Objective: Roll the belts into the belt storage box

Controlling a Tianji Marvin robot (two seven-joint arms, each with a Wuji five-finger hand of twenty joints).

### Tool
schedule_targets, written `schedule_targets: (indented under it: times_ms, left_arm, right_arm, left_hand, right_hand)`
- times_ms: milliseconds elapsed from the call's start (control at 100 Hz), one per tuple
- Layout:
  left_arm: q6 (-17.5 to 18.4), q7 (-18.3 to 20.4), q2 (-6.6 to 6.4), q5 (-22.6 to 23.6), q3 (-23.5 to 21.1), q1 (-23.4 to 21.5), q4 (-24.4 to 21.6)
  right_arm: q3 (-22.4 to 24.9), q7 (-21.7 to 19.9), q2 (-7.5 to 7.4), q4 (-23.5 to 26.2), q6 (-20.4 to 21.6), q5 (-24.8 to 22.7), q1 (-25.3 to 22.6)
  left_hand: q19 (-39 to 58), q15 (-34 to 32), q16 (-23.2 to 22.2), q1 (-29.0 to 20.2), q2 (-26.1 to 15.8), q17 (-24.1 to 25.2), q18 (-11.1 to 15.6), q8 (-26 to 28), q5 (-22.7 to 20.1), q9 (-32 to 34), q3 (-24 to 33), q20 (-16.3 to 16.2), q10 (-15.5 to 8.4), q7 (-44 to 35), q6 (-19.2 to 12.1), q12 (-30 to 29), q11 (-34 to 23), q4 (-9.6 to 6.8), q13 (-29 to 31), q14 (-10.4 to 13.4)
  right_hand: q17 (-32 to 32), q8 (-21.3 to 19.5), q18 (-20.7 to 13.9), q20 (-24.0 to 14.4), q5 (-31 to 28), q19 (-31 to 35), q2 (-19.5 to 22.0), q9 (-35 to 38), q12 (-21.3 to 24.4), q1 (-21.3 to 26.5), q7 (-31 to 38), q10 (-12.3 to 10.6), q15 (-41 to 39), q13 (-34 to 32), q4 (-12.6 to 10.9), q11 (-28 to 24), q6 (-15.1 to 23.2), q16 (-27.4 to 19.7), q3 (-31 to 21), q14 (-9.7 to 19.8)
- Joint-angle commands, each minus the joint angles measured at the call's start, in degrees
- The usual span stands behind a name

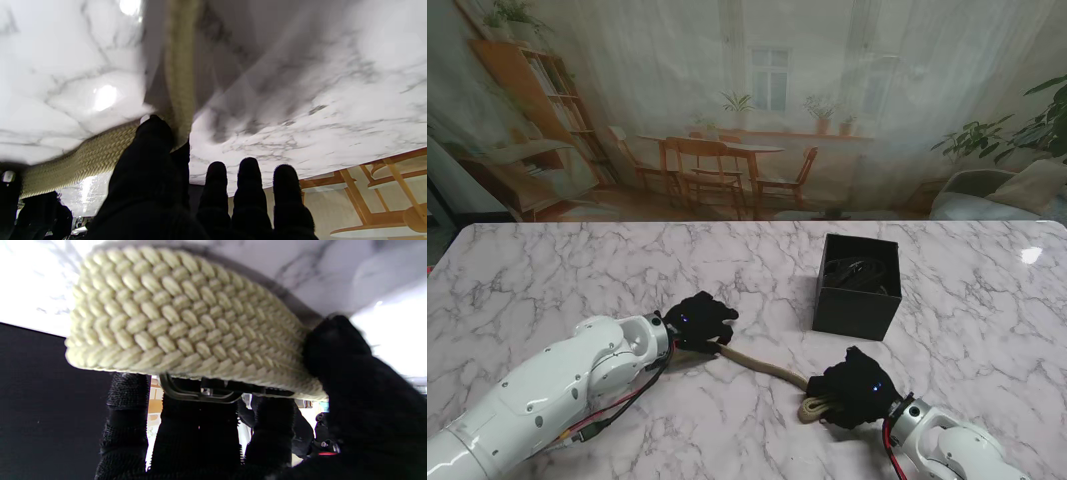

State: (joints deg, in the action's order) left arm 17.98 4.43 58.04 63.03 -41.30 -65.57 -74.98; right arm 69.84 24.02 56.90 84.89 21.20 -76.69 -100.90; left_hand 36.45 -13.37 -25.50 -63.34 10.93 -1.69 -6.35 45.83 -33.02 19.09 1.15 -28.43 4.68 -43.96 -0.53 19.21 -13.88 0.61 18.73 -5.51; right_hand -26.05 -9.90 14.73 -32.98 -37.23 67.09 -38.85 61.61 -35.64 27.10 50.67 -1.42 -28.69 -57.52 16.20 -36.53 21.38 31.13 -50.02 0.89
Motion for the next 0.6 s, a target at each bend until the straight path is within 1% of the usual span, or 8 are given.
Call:
schedule_targets:
  times_ms: [0,170,280,310,350,430,450,590]
  left_arm:
    - [0.19,1.27,-1.12,1.43,-1.41,-1.11,0.01]
    - [-0.37,1.47,-1.29,2.74,-4.24,-3.33,-0.87]
    - [-0.58,2.59,-1.08,1.05,-4.63,-3.66,-1.13]
    - [-0.59,2.86,-1.07,0.76,-4.53,-3.56,-1.1]
    - [-0.58,3.18,-1.06,0.46,-4.35,-3.38,-1.04]
    - [-0.65,3.12,-1.0,0.01,-3.93,-3.07,-0.76]
    - [-0.68,3.1,-0.98,-0.05,-3.87,-3.04,-0.75]
    - [-1.35,2.41,-0.81,-0.53,-3.47,-2.91,-0.32]
  right_arm:
    - [-0.02,-0.22,0.01,0.01,-0.45,-0.08,-0.41]
    - [-0.09,-0.38,0.02,0.02,-0.5,-0.04,-0.32]
    - [-0.12,-0.4,0.0,0.01,-0.47,-0.09,-0.27]
    - [-0.12,-0.38,0.0,0.0,-0.49,-0.11,-0.26]
    - [-0.09,-0.39,0.01,-0.01,-0.52,-0.07,-0.29]
    - [-0.06,-0.37,0.04,-0.03,-0.64,0.01,-0.35]
    - [-0.06,-0.36,0.05,-0.03,-0.67,0.04,-0.36]
    - [-0.19,-0.32,0.12,-0.14,-0.89,0.31,-0.35]
  left_hand:
    - [1.9,-1.01,-1.19,-4.41,1.39,0.04,0.41,1.39,-1.82,1.4,2.29,-1.12,0.46,-2.25,2.36,1.25,-0.92,-0.29,0.92,-0.53]
    - [5.0,-2.64,-3.04,-4.52,1.08,-1.75,-0.8,2.63,-1.31,6.49,2.35,-1.97,1.09,-0.39,1.18,3.75,-2.79,-0.34,4.84,-1.68]
    - [10.65,-7.88,-8.83,-7.28,2.11,-4.9,-2.23,-10.94,0.75,14.84,3.01,-5.23,0.5,13.19,-2.28,7.76,-6.39,-0.79,11.89,-2.9]
    - [11.95,-8.6,-11.19,-7.17,2.33,-5.37,-2.22,-11.53,0.03,15.53,3.5,-6.53,0.37,15.28,-2.47,11.13,-7.19,-0.8,12.52,-2.88]
    - [15.27,-11.21,-14.62,-7.57,2.81,-7.35,-2.09,-12.12,-1.28,20.53,4.44,-8.94,0.15,17.01,-2.64,21.19,-5.73,-0.77,15.55,-2.89]
    - [20.47,-14.65,-18.34,-9.43,3.15,-11.2,-1.52,-11.75,-4.0,27.81,5.06,-11.8,0.12,15.21,-2.58,28.03,-2.18,-0.71,19.66,-2.87]
    - [22.25,-15.9,-19.38,-10.37,3.2,-12.8,-1.45,-11.92,-5.74,31.92,5.11,-12.56,-1.6,13.47,-2.13,30.5,0.5,-0.71,21.6,-2.98]
    - [28.94,-21.41,-22.8,-10.63,3.22,-18.85,-1.11,-14.21,-11.51,37.04,7.49,-14.66,-1.16,9.14,-1.82,30.7,-0.75,-0.48,26.61,-6.14]
  right_hand:
    - [1.12,-0.66,0.31,0.53,-2.37,-0.45,3.35,2.23,-0.4,4.93,4.34,-3.16,2.33,0.41,-0.72,-0.62,5.95,-0.73,-4.42,0.92]
    - [1.48,-0.66,0.57,0.52,-2.36,-0.68,3.66,2.47,-0.25,5.07,4.32,-3.14,2.39,0.46,-0.78,-0.52,5.98,-0.78,-4.41,0.9]
    - [1.57,-0.64,0.57,0.5,-2.39,-0.78,3.99,2.52,-0.2,4.98,4.33,-3.16,2.42,0.53,-0.78,-0.48,5.84,-0.81,-4.3,0.96]
    - [1.65,-0.64,0.59,0.51,-2.4,-0.83,4.11,2.44,-0.18,4.91,4.34,-3.14,2.47,0.65,-0.77,-0.44,5.79,-0.84,-4.26,0.97]
    - [1.81,-0.63,0.7,0.54,-2.4,-0.97,4.21,2.4,-0.16,4.94,4.34,-3.08,2.53,0.75,-0.77,-0.43,5.64,-0.87,-4.21,0.87]
    - [1.96,-0.61,0.91,0.59,-2.44,-1.16,4.35,2.42,-0.15,4.99,4.34,-3.1,2.61,0.83,-0.79,-0.44,5.53,-0.94,-4.15,0.84]
    - [2.02,-0.62,0.92,0.6,-2.46,-1.2,4.38,2.42,-0.14,5.0,4.35,-3.1,2.64,0.86,-0.79,-0.44,5.52,-0.96,-4.14,0.85]
    - [2.12,-0.57,1.11,0.64,-2.46,-1.41,4.65,2.35,-0.06,5.0,4.32,-2.99,2.72,0.89,-0.81,-0.39,5.49,-1.05,-3.98,0.79]
